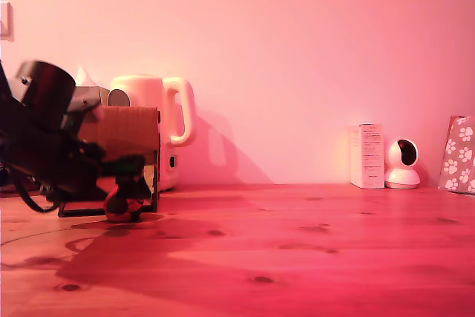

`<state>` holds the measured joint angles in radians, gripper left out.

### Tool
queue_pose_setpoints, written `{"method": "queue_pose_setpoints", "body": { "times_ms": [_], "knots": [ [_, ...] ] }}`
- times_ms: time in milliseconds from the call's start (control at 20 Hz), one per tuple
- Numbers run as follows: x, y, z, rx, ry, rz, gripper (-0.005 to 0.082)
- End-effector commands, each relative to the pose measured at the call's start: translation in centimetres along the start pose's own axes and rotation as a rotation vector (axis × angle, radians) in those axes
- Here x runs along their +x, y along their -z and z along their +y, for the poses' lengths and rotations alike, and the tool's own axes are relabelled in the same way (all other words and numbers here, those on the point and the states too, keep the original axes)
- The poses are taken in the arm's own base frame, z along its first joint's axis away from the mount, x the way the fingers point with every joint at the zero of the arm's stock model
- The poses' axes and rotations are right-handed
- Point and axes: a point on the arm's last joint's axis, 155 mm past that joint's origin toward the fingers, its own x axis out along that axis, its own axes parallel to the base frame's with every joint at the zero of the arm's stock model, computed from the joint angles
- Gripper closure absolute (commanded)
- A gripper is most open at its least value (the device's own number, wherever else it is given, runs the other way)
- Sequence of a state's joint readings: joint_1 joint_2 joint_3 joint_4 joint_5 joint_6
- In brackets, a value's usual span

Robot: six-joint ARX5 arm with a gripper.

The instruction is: Drop the footbag into the cardboard dice tower

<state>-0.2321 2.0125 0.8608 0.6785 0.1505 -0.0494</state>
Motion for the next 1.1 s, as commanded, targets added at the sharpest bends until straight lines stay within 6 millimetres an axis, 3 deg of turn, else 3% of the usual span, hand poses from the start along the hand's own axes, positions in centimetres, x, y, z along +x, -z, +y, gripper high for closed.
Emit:
{"method": "queue_pose_setpoints", "body": {
  "times_ms": [0,50,200,300,500,750,1050],
  "knots": [
    [0.4,1.3,0.3,-0.001,-0.006,0.029,0.0058],
    [0.4,1.3,0.3,-0.001,-0.007,0.028,0.0137],
    [0.3,1.9,0.4,-0.005,-0.009,0.051,0.0565],
    [0.3,2.0,0.4,-0.005,-0.009,0.054,0.0693],
    [-0.1,2.2,0.2,-0.010,-0.003,0.081,0.0697],
    [-2.4,1.9,-1.2,-0.048,0.042,0.175,0.0697],
    [-7.3,-2.3,-2.7,-0.060,0.055,0.178,0.0697]
  ]
}}
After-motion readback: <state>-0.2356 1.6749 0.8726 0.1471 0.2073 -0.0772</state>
